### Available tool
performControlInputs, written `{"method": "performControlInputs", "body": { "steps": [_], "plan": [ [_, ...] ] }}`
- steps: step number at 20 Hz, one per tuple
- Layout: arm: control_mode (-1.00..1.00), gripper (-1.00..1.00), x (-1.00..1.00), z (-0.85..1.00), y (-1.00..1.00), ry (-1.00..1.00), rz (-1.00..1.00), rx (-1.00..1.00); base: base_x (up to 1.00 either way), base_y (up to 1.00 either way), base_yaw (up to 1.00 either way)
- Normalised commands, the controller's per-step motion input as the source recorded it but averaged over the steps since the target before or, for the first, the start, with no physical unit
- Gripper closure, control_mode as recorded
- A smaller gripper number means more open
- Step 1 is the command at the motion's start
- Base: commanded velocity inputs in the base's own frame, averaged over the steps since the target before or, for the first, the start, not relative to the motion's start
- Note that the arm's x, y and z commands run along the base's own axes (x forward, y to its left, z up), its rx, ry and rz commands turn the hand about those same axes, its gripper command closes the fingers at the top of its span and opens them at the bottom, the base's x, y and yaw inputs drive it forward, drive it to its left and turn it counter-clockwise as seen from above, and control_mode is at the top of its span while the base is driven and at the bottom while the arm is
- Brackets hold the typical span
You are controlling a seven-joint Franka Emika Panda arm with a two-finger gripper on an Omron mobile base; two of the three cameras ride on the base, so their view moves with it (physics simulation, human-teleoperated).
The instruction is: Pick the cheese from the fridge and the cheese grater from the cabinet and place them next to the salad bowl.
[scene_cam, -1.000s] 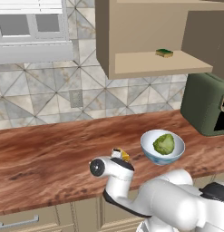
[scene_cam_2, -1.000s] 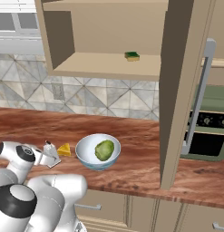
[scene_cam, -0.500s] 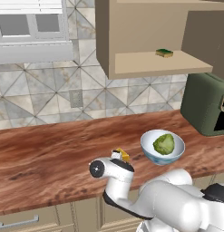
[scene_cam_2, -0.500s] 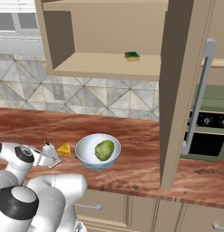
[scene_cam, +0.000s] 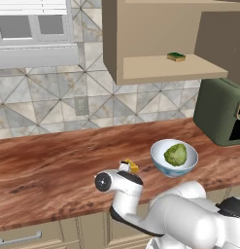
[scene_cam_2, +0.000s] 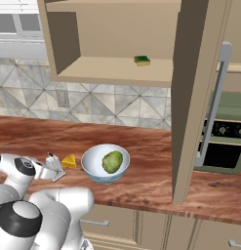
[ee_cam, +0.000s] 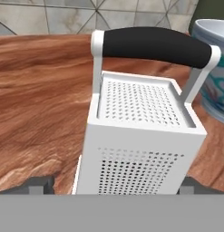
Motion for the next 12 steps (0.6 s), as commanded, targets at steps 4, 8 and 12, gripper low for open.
{"method": "performControlInputs", "body": {
  "steps": [4,8,12],
  "plan": [
    [-1.0,-1.0,-0.16,0.0,0.12,0.0,0.0,0.0,0.0,0.0,0.0],
    [-1.0,-1.0,-0.17,0.06,0.04,0.0,0.0,0.0,0.0,0.0,0.0],
    [-1.0,-1.0,-0.15,0.28,-0.04,0.0,0.0,0.0,0.0,0.0,0.0]
  ]
}}
